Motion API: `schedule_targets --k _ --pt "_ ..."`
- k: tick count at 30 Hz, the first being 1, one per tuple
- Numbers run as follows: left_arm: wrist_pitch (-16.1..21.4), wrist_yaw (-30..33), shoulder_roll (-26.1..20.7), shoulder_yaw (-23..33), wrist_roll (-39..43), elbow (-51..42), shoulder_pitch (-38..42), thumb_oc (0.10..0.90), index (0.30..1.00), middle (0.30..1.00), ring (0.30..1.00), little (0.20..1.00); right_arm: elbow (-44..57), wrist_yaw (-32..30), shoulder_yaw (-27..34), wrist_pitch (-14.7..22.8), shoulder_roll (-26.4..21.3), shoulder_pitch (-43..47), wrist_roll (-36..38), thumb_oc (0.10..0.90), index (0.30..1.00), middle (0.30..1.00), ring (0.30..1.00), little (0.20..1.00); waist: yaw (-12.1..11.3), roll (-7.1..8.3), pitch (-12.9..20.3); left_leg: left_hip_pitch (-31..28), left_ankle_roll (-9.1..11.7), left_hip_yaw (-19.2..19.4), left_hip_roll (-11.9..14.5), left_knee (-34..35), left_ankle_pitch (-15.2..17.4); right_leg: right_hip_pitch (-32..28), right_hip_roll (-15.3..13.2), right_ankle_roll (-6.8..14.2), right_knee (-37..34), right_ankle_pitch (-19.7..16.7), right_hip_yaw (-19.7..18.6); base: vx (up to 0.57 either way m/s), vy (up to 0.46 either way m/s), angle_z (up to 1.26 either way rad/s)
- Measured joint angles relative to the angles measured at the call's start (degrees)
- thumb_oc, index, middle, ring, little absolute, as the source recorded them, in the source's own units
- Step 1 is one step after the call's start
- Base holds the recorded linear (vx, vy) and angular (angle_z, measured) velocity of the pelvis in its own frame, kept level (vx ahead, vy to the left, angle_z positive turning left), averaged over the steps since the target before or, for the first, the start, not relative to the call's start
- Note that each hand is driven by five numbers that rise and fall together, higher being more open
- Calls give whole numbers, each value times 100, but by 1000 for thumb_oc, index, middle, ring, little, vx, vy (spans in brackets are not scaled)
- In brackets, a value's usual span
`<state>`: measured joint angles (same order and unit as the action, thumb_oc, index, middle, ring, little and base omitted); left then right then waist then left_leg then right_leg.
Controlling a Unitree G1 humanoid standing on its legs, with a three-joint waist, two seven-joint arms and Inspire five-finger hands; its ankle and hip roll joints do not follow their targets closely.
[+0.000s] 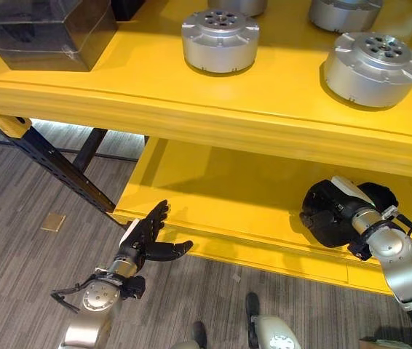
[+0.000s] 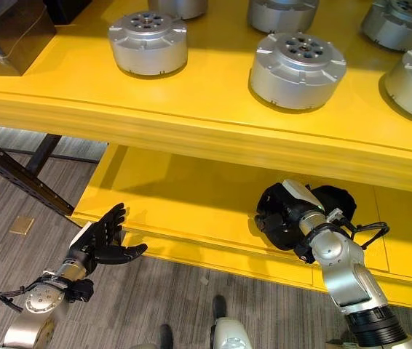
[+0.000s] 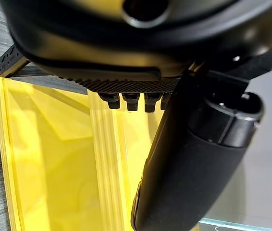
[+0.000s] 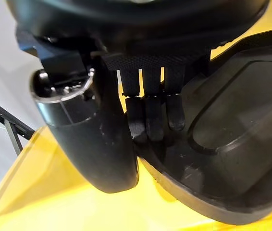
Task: Move parts from the plastic box to the shelf.
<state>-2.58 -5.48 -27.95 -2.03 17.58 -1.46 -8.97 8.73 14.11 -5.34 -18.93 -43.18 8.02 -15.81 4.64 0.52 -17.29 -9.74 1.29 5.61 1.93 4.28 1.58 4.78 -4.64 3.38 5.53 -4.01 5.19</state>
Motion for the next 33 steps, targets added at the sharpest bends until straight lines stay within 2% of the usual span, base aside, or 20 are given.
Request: schedule_targets --k 5,9,13,14,15,16,17,18,19,20,21,23,24,25,27,28,29,30,31,33 --pt "-2 -23 -3 13 -48 -1 -151 900 1000 1000 1000 1000 0 24 0 -3 -4 0 -153 400 300 300 300 300 4 -2 1 -32 7 68 20 15 4 34 24 14 25 6 -18 42 -70 -8" --pt "-2 -189 -6 19 -60 -39 -145 900 1000 1000 1000 1000 18 176 3 76 -10 -35 -344 400 300 300 300 300 7 -7 6 -35 42 148 52 15 33 228 29 129 339 149 -7 180 -177 -9" --pt "-3 -357 -13 18 -100 -153 -124 900 1000 1000 1000 1000 23 313 5 285 -109 -92 -528 400 300 300 300 300 65 -74 86 -43 131 177 177 12 101 486 112 3 917 536 75 212 -264 -3" --pt "-9 -397 -21 17 -100 -151 -112 900 1000 1000 1000 1000 4 347 4 383 -181 -89 -613 400 300 300 300 300 114 -107 129 -76 223 173 279 1 155 530 125 15 1116 813 294 362 -545 -6" --pt "-56 -387 -24 37 -98 -148 -217 900 1000 1000 1000 1000 16 475 -34 481 -193 -99 -609 400 300 300 300 300 100 -113 370 -134 402 230 425 -75 316 623 174 -181 1368 1174 626 293 -478 -19" --pt "-77 -388 -57 46 -86 -143 -325 900 1000 1000 1000 1000 95 491 -67 571 -234 -96 -606 400 300 300 300 300 20 -157 554 -44 618 283 553 -440 454 521 302 -378 1322 1273 769 226 -382 -23" --pt "-95 -392 -119 45 -83 -49 -229 900 1000 1000 1000 1000 112 482 -67 654 -221 -95 -603 400 300 300 300 300 -32 58 587 477 781 254 599 -1626 562 381 285 -600 1221 1283 742 192 -241 -4" --pt "-154 -369 -85 42 -88 -29 -164 900 1000 1000 1000 1000 158 483 -36 661 -210 -120 -608 400 300 300 300 300 -29 157 654 1206 806 275 704 -3000 448 280 339 -710 940 1217 712 117 -116 6" --pt "-156 -375 1 32 -84 -29 -135 900 1000 1000 1000 1000 218 480 -31 674 -243 -107 -612 400 300 300 300 300 -94 223 704 1930 743 165 760 -4114 192 106 349 -824 703 1013 573 189 -20 -34" --pt "-161 -400 144 -61 -59 -45 -127 900 1000 1000 1000 1000 256 445 -83 733 -220 15 -653 400 300 300 300 300 -344 240 736 2573 512 252 634 -4424 503 -152 429 -777 321 819 408 152 56 -50" --pt "-183 -403 154 -128 -49 -70 -125 900 1000 1000 1000 1000 257 440 -133 753 -213 94 -659 400 300 300 300 300 -329 231 741 2762 403 364 519 -3954 517 -280 467 -760 165 813 388 183 59 -54" --pt "-186 -391 185 -201 -34 -86 -133 900 1000 1000 1000 1000 252 417 -351 713 -217 237 -752 400 300 300 300 300 -336 210 743 2777 245 598 284 -2443 399 -506 543 -769 -96 778 341 104 45 -25" --pt "-197 -367 184 -250 -31 -86 -137 900 1000 1000 1000 1000 243 417 -611 646 -217 362 -787 400 300 300 300 300 -339 202 727 2814 197 676 35 -1621 135 -683 656 -774 -210 776 292 100 52 -44" --pt "-206 -345 182 -282 -31 -68 -160 900 1000 1000 1000 1000 244 418 -823 610 -203 441 -793 400 300 300 300 300 -344 213 710 2855 36 638 -138 -1462 -11 -825 718 -758 -276 785 253 114 55 -54" --pt "-237 -281 184 -399 -32 0 -214 900 1000 1000 1000 1000 260 456 -1008 724 -201 383 -750 400 300 300 300 300 -379 233 700 2628 -519 601 -628 -1412 -347 -1157 793 -630 -300 868 123 131 44 -55" --pt "-234 -255 186 -405 -29 -11 -277 900 1000 1000 1000 1000 286 461 -1003 744 -210 317 -697 400 300 300 300 300 -375 167 707 2343 -738 540 -750 -1188 -462 -1222 896 -535 -157 926 89 65 6 -55" --pt "-235 -245 197 -409 -26 -69 -353 900 1000 1000 1000 1000 420 462 -908 738 -322 164 -648 400 300 300 300 300 -359 -174 695 1922 -1188 270 -625 -823 -881 -1062 1223 -358 430 1075 68 47 2 -58" --pt "-226 -230 182 -380 -24 -185 -446 900 1000 1000 1000 1000 592 456 -798 750 -440 -3 -649 400 300 300 300 300 -350 -463 691 1599 -1504 65 -375 -491 -833 -802 1498 -124 1042 1252 62 9 20 -8" --pt "-247 -145 233 -183 -30 -170 -300 900 1000 1000 1000 1000 807 435 -618 738 -491 -269 -603 400 300 300 300 300 -81 -268 654 1431 -1094 -186 -517 56 -1190 -305 1191 -414 1530 1779 -13 -1 27 9" --pt "-245 -124 362 -136 -29 -107 94 900 1000 1000 1000 1000 857 435 -445 683 -675 -250 -612 400 300 300 300 300 -84 -382 381 1546 -1024 -168 -481 52 -1245 161 758 -263 1376 1780 -211 -23 41 14"
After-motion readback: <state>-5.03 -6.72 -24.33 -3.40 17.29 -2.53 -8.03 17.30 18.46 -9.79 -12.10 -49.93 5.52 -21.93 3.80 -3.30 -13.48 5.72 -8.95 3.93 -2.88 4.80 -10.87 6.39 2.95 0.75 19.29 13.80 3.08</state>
